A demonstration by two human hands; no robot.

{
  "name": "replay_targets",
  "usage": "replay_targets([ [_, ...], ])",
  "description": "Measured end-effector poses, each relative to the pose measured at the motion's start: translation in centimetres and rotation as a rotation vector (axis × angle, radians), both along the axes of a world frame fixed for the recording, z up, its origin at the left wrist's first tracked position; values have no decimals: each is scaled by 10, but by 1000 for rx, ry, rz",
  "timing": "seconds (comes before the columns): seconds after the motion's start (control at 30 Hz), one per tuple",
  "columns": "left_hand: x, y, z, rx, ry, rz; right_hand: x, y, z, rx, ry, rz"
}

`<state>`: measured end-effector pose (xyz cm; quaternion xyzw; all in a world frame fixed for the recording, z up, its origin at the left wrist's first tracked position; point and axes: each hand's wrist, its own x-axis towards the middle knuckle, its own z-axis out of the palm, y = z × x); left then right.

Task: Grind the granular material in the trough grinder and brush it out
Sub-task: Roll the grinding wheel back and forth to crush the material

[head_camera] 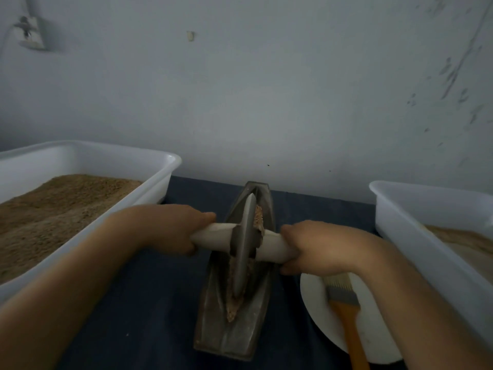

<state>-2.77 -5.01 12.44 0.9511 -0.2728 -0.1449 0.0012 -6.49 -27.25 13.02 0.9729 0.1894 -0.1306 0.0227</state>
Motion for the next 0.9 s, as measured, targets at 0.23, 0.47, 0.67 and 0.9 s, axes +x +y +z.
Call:
replay_targets([
  [0.23, -5, -1, 4, 12, 51, -9, -4, -2, 3, 1, 66, -5],
  [0.47, 28, -12, -35, -45, -478, 102, 36, -9, -34, 58, -366, -107],
  [0.67, 45, -17, -58, -214, -779, 97, 52, -15, -56, 104, -675, -65],
  [0.9, 30, -8, -35, -92, -466, 77, 33, -8, -29, 48, -343, -51],
])
